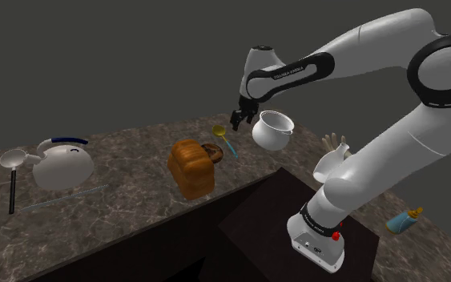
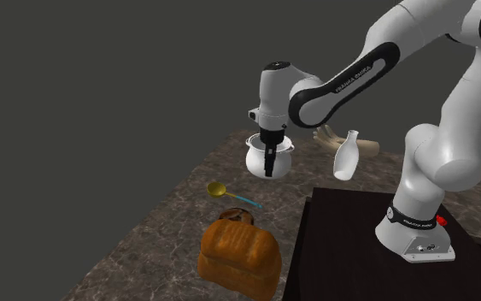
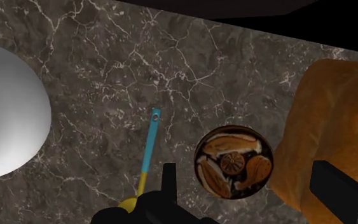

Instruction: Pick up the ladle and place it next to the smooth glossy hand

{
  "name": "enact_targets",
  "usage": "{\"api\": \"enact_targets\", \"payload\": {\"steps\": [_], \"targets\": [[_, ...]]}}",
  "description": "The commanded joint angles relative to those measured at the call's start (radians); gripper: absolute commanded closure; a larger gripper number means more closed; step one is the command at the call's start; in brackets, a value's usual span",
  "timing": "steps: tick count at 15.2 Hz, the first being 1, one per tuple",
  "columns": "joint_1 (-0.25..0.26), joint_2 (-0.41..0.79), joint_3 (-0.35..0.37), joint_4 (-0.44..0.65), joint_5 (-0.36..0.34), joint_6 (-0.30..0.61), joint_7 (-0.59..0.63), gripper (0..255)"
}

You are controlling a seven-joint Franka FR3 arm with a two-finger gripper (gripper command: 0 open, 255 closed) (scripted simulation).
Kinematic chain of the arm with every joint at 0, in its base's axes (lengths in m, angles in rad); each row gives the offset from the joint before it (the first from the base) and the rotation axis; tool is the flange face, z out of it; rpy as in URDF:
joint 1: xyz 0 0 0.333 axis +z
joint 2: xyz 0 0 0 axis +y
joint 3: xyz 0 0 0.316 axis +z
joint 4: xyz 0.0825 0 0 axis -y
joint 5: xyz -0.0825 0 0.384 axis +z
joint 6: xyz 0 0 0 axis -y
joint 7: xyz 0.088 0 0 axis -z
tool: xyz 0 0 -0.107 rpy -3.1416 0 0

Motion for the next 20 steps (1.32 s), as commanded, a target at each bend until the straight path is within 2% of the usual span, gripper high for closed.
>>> {"api": "enact_targets", "payload": {"steps": [1, 10, 20], "targets": [[-0.010, 0.084, -0.002, 0.026, -0.018, 0.064, 0.025, 0], [-0.044, 0.429, -0.043, 0.199, -0.097, 0.257, 0.114, 0], [-0.067, 0.805, -0.097, 0.503, -0.115, 0.356, 0.168, 0]]}}
